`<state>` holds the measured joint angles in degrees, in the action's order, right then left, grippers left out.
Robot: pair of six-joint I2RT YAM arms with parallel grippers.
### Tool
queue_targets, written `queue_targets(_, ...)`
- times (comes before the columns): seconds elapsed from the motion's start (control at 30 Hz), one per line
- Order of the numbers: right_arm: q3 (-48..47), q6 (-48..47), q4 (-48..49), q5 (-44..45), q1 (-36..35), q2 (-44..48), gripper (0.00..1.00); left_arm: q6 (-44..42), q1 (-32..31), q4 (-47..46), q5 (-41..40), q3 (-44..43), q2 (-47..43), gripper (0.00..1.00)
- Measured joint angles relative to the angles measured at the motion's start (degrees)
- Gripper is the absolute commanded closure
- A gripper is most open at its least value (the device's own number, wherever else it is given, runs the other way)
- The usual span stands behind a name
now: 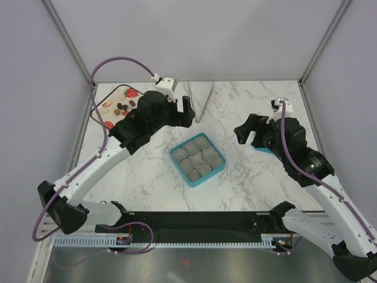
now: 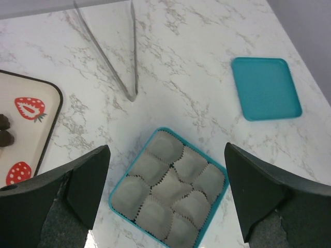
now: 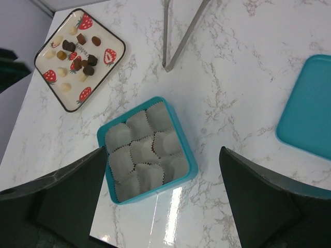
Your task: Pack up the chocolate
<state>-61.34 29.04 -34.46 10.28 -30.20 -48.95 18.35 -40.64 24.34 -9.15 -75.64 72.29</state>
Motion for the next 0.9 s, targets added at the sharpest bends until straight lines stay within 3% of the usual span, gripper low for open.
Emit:
queue_targets(0.23, 1.97, -2.84, 0.66, -4.87, 0.00, 3.63, 0.02, -4.83, 0.04, -0.61, -8.00, -14.49, 20.17, 0.08)
queue_targets(0.53, 2.95, -3.58, 1.27, -7.72, 0.00, 3.39, 0.02, -6.97, 0.35, -0.17, -11.82, -31.26, 46.69, 0.08)
queue_targets(0.9, 4.85, -3.78, 1.60, -8.48, 0.00, 3.54, 0.02, -5.73, 4.28, -0.04, -9.70, -38.42, 59.52, 0.09)
